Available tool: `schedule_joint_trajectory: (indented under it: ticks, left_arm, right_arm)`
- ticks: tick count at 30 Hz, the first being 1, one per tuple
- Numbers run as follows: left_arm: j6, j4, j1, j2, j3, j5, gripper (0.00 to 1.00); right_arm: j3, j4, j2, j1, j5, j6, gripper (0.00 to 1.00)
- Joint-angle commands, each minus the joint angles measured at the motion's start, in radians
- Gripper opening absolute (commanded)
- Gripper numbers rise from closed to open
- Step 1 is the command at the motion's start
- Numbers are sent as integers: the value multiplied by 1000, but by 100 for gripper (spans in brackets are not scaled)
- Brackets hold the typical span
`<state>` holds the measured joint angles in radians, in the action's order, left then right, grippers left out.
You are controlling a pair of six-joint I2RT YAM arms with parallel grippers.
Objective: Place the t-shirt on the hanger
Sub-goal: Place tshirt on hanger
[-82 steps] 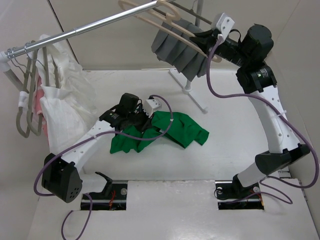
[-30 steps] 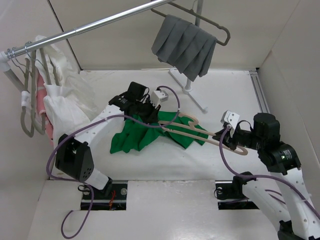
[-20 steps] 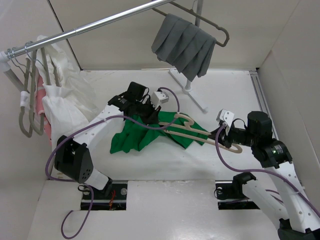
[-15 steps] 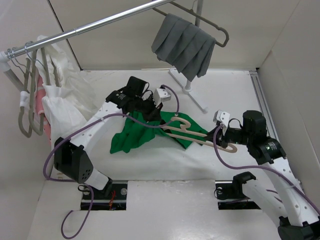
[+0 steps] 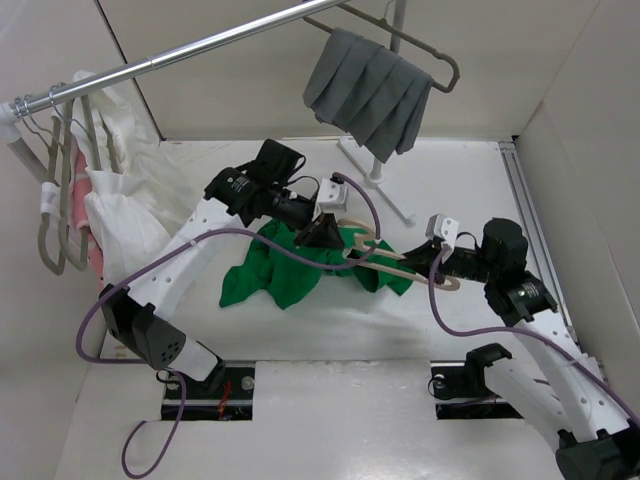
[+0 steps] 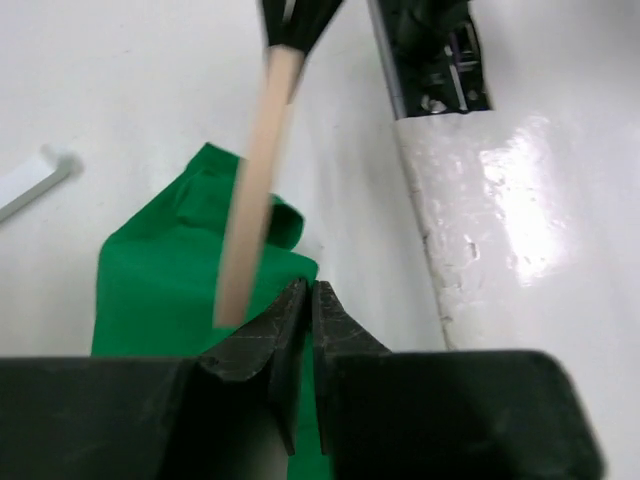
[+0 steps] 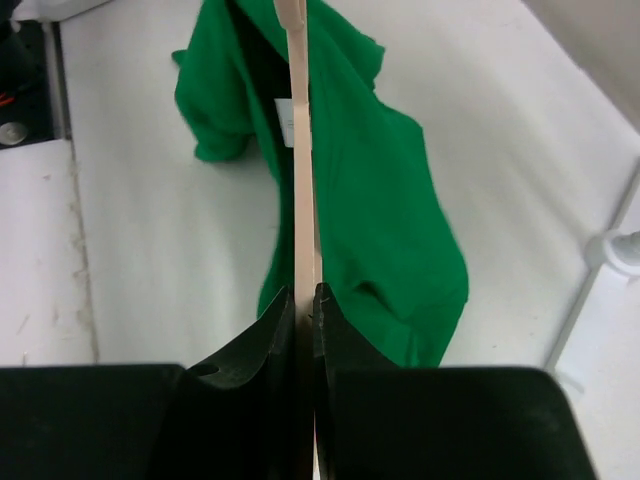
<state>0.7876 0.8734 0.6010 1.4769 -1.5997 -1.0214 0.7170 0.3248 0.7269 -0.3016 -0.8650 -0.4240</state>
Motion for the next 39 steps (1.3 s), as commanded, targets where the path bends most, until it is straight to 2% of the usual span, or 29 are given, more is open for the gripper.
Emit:
schedule_joint_trajectory:
  ticks: [1, 4, 6, 9, 14, 17, 18, 19, 22, 25, 29, 33, 34, 35, 39]
  left_arm:
    - [56, 58, 16, -20, -19, -105, 6]
    - [56, 20, 16, -29, 40, 11, 25]
    - [9, -31, 2, -40, 86, 82, 33]
    - [-66, -125, -62, -66, 107, 141, 42]
    - [-44, -216, -73, -171, 171, 294, 56]
    - [-8, -336, -73, -269, 306, 352, 66]
    - [-8, -361, -63, -286, 340, 362, 74]
    - [8, -378, -63, -297, 403, 362, 78]
    - [35, -405, -44, -279, 487, 362, 81]
    - [35, -467, -44, -233, 508, 343, 84]
    - [-10, -603, -33, -188, 534, 388, 84]
    - [56, -555, -24, -121, 512, 347, 81]
    - [77, -532, -24, -110, 512, 330, 76]
    - [78, -492, -24, -96, 503, 292, 59]
    - [79, -458, -14, -105, 503, 233, 17]
  right_arm:
    - [-19, -208, -11, -5, 15, 30, 0]
    - [-46, -260, 14, -5, -5, 30, 0]
    - [-60, -273, 41, -5, -23, 30, 0]
    - [-94, -282, 51, -5, -54, 30, 0]
    - [-122, -282, 42, -5, -54, 39, 0]
    - [-131, -282, 42, -5, -54, 39, 0]
    - [-131, -282, 42, -5, -54, 39, 0]
    - [-131, -282, 42, -5, -54, 39, 0]
    - [-122, -282, 42, -5, -63, 48, 0]
    - [-113, -282, 42, -5, -74, 48, 0]
    - [-113, -282, 42, -5, -83, 57, 0]
    - [-113, -282, 32, -5, -83, 57, 0]
    - [-113, -282, 23, -5, -74, 57, 0]
    - [-113, -282, 23, -5, -74, 57, 0]
    - [-103, -291, 34, -5, -63, 57, 0]
